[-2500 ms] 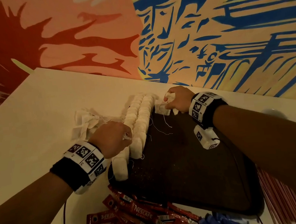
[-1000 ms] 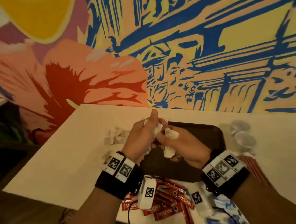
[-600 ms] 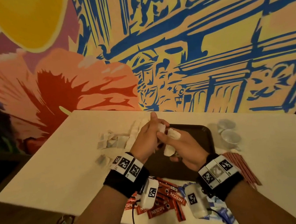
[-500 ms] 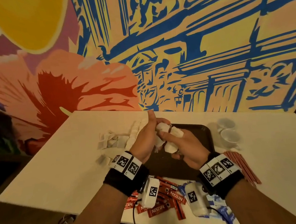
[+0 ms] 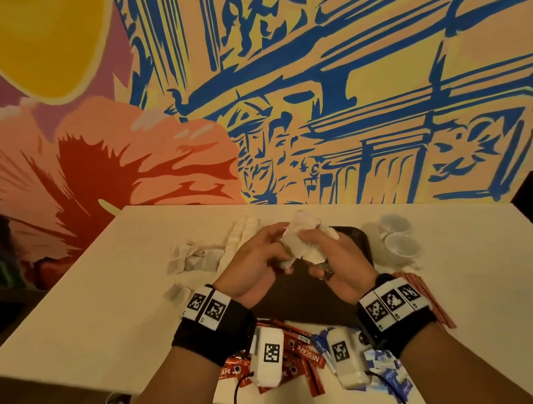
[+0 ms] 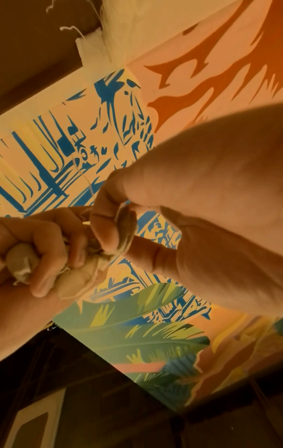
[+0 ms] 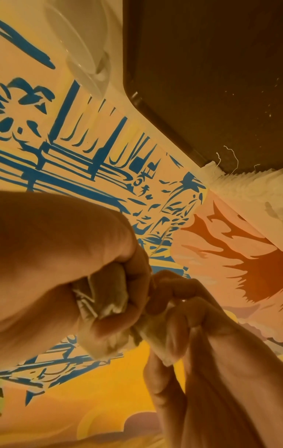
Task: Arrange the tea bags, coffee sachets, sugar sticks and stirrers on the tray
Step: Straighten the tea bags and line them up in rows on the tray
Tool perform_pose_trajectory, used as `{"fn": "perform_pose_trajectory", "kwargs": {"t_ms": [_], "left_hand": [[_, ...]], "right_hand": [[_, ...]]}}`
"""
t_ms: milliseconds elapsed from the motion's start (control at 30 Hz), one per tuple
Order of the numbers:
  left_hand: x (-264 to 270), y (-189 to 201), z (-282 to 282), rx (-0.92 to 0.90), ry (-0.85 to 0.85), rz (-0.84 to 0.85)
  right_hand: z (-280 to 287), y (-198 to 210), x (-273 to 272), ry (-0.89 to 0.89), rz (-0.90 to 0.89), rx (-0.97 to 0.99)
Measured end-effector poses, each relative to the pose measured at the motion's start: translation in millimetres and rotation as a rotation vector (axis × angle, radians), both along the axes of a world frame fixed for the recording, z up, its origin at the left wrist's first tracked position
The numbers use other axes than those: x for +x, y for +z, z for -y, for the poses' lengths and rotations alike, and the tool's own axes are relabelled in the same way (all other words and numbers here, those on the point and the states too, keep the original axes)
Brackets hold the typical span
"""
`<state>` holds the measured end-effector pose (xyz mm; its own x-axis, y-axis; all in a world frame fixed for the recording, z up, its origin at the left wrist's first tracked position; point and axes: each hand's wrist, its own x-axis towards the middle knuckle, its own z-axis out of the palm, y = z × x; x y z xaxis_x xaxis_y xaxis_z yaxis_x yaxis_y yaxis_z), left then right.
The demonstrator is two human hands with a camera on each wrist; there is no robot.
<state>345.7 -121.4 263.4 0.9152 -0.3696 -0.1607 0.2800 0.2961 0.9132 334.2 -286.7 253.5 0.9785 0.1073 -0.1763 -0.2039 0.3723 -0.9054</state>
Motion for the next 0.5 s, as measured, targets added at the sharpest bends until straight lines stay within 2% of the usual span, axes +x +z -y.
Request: {"fn": "perform_pose_trajectory", "kwargs": {"t_ms": [233, 500], "left_hand": [[-2, 0, -6, 0.0, -0.002, -0.014], [-1, 0, -19, 0.233, -0.084, 0.007]], "right_hand": [[6, -2, 6, -0.04, -0.014, 0.087], [16, 3, 12, -0.122, -0.031, 0.187]]}}
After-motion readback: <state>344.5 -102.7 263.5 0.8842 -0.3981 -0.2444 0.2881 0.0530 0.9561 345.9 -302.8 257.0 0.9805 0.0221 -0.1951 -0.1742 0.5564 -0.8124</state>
